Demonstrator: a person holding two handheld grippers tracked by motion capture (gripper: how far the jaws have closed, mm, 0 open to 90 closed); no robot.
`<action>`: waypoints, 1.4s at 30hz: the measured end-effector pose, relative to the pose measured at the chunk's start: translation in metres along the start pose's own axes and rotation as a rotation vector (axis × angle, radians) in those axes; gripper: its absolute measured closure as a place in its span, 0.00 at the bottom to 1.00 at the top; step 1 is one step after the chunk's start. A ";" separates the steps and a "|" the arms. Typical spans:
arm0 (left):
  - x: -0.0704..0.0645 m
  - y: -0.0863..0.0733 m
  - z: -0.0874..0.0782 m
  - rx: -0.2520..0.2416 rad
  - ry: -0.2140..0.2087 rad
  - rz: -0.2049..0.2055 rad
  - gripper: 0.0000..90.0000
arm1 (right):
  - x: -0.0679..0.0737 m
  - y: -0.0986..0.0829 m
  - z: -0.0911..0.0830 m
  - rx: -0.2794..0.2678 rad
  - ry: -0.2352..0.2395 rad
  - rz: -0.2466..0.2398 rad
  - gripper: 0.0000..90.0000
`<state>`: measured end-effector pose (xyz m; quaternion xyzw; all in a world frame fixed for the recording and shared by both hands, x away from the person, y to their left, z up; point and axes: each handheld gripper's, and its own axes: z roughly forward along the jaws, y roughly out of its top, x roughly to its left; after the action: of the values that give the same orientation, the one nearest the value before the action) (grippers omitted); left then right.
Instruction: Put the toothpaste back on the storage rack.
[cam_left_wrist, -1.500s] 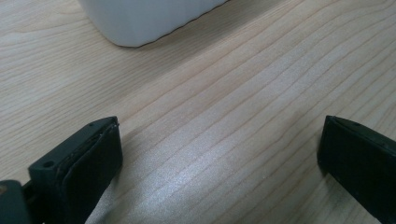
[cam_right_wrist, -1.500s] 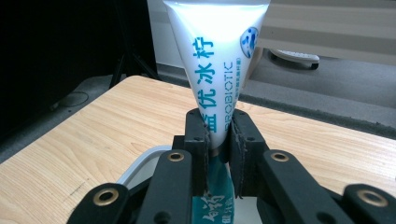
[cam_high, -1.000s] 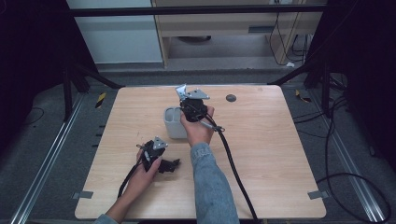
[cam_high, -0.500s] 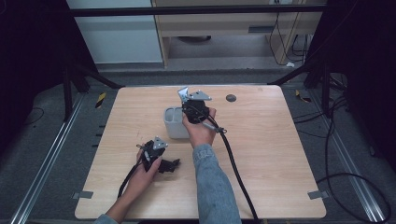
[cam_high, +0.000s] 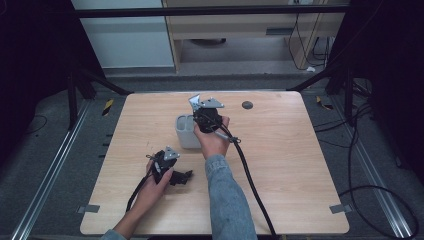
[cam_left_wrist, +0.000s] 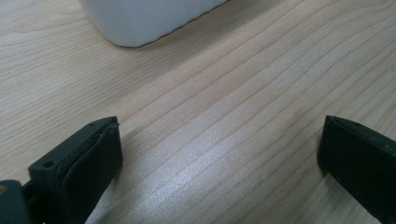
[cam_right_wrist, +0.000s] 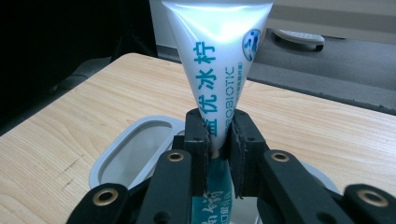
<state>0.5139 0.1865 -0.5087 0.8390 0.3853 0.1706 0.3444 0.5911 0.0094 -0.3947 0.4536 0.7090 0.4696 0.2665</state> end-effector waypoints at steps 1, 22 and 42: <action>0.000 0.000 0.000 0.000 0.000 0.000 0.00 | 0.000 0.000 0.000 0.003 0.002 -0.001 0.88; 0.000 0.000 0.000 0.000 0.000 0.000 0.00 | 0.007 -0.006 0.005 0.040 0.009 -0.034 0.87; 0.000 0.000 0.000 0.000 0.000 0.000 0.00 | 0.010 -0.007 0.005 0.070 0.006 -0.079 0.87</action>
<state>0.5140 0.1865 -0.5088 0.8389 0.3853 0.1706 0.3445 0.5879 0.0199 -0.4025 0.4330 0.7431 0.4349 0.2668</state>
